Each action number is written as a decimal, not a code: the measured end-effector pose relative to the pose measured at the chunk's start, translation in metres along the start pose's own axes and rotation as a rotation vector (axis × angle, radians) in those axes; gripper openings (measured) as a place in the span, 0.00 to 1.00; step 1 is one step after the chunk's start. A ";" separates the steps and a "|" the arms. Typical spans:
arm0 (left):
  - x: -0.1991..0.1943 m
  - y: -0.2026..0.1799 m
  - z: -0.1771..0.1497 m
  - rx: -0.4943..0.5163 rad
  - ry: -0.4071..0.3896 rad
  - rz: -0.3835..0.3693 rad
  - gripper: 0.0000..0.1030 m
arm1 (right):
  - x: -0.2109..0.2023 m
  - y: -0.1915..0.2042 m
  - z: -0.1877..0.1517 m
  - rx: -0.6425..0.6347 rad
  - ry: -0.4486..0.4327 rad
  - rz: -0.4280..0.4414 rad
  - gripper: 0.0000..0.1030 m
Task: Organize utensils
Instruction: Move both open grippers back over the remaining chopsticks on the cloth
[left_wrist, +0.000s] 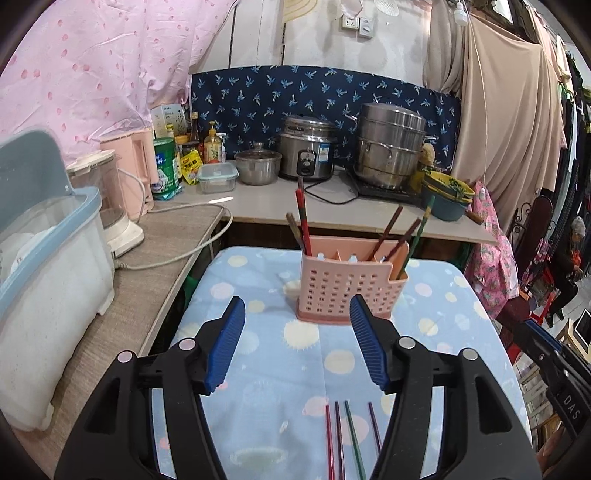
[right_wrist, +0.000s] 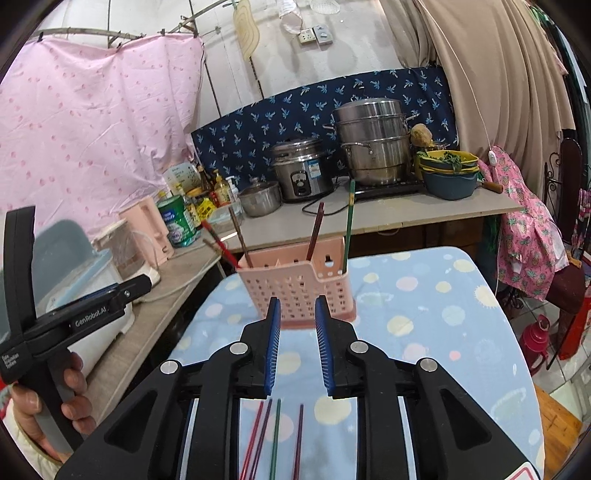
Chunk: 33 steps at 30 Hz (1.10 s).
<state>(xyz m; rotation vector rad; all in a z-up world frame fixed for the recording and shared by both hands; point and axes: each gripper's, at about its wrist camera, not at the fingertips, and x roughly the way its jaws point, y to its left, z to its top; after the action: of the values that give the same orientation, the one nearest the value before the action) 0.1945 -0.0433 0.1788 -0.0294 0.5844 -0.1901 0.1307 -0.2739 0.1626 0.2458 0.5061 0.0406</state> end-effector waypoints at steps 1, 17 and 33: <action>-0.002 0.001 -0.007 -0.002 0.010 -0.003 0.55 | -0.002 0.001 -0.005 -0.006 0.005 -0.002 0.19; -0.014 0.002 -0.111 0.044 0.162 -0.021 0.54 | -0.022 0.010 -0.119 -0.033 0.179 -0.035 0.29; -0.011 0.013 -0.170 0.025 0.264 -0.001 0.54 | -0.013 0.009 -0.190 -0.021 0.321 -0.056 0.29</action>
<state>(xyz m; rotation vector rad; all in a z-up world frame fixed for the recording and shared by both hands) 0.0936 -0.0244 0.0421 0.0203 0.8453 -0.2034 0.0273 -0.2244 0.0105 0.2051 0.8316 0.0305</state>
